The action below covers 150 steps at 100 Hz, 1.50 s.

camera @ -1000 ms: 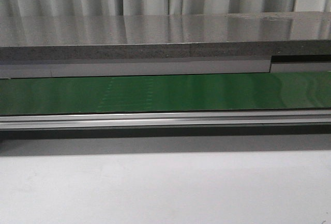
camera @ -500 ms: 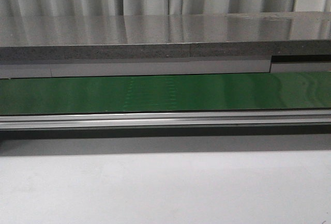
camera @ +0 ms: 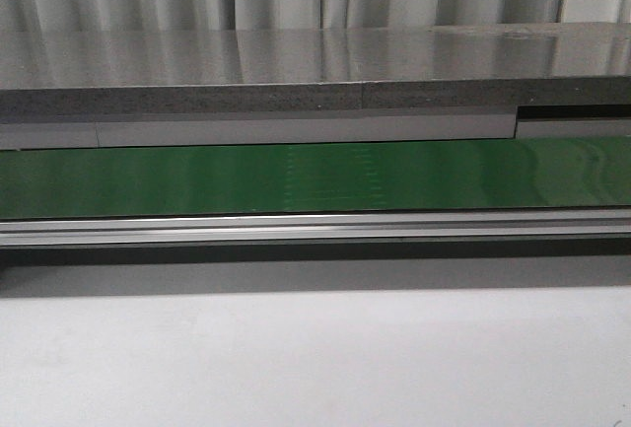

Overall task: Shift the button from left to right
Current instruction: 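Lift the button and carry it onto the green conveyor belt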

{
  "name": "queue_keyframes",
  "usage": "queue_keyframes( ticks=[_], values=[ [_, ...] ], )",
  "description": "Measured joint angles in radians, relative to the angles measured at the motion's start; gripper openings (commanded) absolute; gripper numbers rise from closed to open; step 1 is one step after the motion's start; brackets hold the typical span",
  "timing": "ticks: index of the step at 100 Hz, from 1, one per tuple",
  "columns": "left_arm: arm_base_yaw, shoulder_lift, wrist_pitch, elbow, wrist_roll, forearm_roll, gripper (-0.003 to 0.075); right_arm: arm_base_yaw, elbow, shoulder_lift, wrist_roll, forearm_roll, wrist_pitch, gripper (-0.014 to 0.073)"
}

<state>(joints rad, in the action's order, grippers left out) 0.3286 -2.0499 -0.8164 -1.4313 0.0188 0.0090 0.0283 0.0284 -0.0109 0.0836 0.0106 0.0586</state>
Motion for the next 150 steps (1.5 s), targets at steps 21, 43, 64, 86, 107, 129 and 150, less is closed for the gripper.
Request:
queue_keyframes(
  ticks=[21, 43, 64, 86, 107, 129, 150],
  values=[
    [0.0, 0.005, -0.002, -0.002, 0.0, 0.0, 0.005, 0.0, 0.0, 0.0, 0.0, 0.0, 0.0, -0.0068],
    [0.0, 0.097, -0.009, -0.002, 0.0, 0.0, 0.005, 0.0, 0.0, 0.0, 0.0, 0.0, 0.0, -0.0068],
    [-0.019, 0.208, -0.041, -0.002, 0.007, 0.0, 0.005, 0.0, 0.0, 0.0, 0.0, 0.0, 0.0, -0.0068],
    [-0.098, 0.239, -0.092, -0.002, 0.021, 0.0, 0.005, 0.0, 0.0, 0.0, 0.0, 0.0, 0.0, -0.0068],
    [-0.169, 0.239, -0.104, -0.002, 0.024, 0.0, 0.005, 0.0, 0.0, 0.0, 0.0, 0.0, 0.0, -0.0068],
    [-0.211, 0.239, -0.112, -0.002, 0.025, 0.0, 0.0052, 0.0, 0.0, 0.0, 0.0, 0.0, 0.0, -0.0068],
    [-0.222, 0.239, -0.116, 0.004, 0.025, 0.0, 0.0055, 0.0, 0.0, 0.0, 0.0, 0.0, 0.0, -0.0068]
  ],
)
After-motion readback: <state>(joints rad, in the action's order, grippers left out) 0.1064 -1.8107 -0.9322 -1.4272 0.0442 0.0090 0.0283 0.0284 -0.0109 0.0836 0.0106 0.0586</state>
